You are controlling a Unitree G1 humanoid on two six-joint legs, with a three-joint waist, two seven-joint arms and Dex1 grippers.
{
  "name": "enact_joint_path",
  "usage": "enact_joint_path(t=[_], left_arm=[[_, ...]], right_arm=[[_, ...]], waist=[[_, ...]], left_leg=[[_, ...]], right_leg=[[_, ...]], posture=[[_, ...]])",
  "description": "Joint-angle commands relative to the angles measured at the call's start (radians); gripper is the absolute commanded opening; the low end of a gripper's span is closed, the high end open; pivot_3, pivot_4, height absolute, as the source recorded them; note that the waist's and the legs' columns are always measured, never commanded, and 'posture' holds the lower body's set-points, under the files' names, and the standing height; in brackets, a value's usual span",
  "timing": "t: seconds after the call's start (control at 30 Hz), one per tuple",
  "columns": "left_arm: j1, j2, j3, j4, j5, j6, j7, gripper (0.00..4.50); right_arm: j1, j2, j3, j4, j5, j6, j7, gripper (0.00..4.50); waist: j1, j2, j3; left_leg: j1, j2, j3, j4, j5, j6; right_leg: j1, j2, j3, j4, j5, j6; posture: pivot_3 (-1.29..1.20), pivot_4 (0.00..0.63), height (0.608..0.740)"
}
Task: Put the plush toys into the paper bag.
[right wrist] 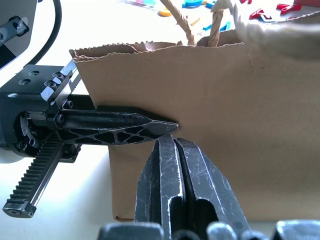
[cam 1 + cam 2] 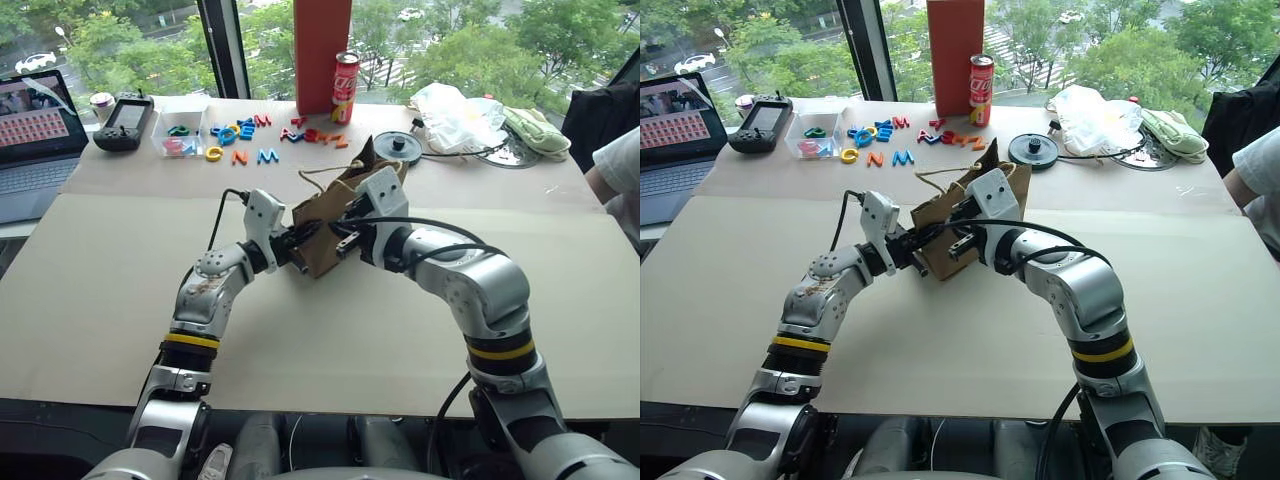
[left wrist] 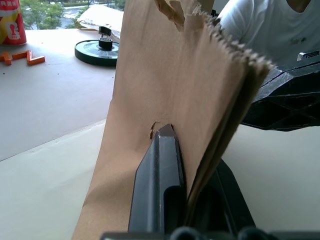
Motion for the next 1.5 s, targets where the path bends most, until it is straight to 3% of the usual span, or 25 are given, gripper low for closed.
enact_joint_path(t=[0.03,0.23,0.47,0.73,0.93,1.13,1.3,1.5], left_arm=[[-0.032,-0.009,0.014,0.002,-0.002,-0.033,0.001,0.05],[-0.041,-0.008,0.022,0.015,-0.005,-0.042,-0.004,0.05],[-0.044,0.028,0.109,-0.033,-0.111,-0.014,-0.075,0.05],[-0.025,0.268,0.103,-0.153,-0.219,0.044,-0.409,0.05],[-0.03,0.42,0.025,-0.109,-0.186,-0.028,-0.697,0.05],[-0.068,0.395,-0.062,0.031,-0.104,-0.169,-0.831,0.05],[-0.06,0.354,-0.093,0.138,-0.036,-0.298,-0.846,0.05],[-0.047,0.354,-0.104,0.171,-0.002,-0.31,-0.837,0.05]], right_arm=[[-0.003,-0.012,-0.026,-0.053,-0.001,0.013,0.0,0.0],[0.037,-0.063,-0.072,-0.125,0.028,0.022,0.032,0.0],[0.158,-0.275,-0.322,-0.199,0.16,0.014,0.216,0.0],[0.162,-0.416,-0.479,-0.072,0.206,-0.049,0.314,0.0],[0.163,-0.435,-0.483,-0.056,0.252,-0.05,0.359,0.0],[0.2,-0.504,-0.426,-0.051,0.244,-0.065,0.423,0.0],[0.206,-0.542,-0.412,-0.04,0.242,-0.061,0.437,0.0],[0.248,-0.599,-0.409,-0.061,0.263,-0.051,0.484,0.0]], waist=[[0.0,0.0,0.0],[0.0,0.0,0.0],[0.006,0.0,0.0],[-0.004,0.0,0.0],[0.001,0.0,0.0],[0.013,0.0,0.0],[0.015,0.0,0.0],[0.015,0.0,0.0]], left_leg=[[0.0,0.0,0.0,0.0,0.0,0.0],[0.0,0.0,0.0,0.0,0.0,0.0],[-0.002,-0.001,-0.001,0.0,0.0,0.0],[0.002,0.0,0.0,-0.001,0.0,0.0],[0.002,0.0,0.002,-0.001,0.0,0.0],[0.001,0.0,0.003,-0.001,0.0,0.0],[0.001,0.0,0.003,0.0,0.0,0.0],[0.001,0.0,0.002,0.0,0.0,0.001]], right_leg=[[0.0,0.0,0.0,0.0,0.0,0.0],[0.0,0.0,0.0,0.0,0.0,0.0],[0.0,-0.001,-0.001,-0.002,0.0,0.0],[0.001,0.001,0.001,-0.001,0.0,0.0],[0.001,0.001,0.001,-0.002,0.0,0.0],[0.001,0.0,0.001,-0.003,0.0,0.0],[0.001,0.001,0.001,-0.003,0.0,0.0],[0.001,0.001,0.001,-0.002,0.0,0.0]], posture=[[0.0,0.15,0.74],[0.0,0.15,0.74],[0.0,0.15,0.74],[0.0,0.15,0.74],[0.0,0.15,0.74],[0.0,0.15,0.74],[0.0,0.15,0.74],[0.0,0.15,0.74]])
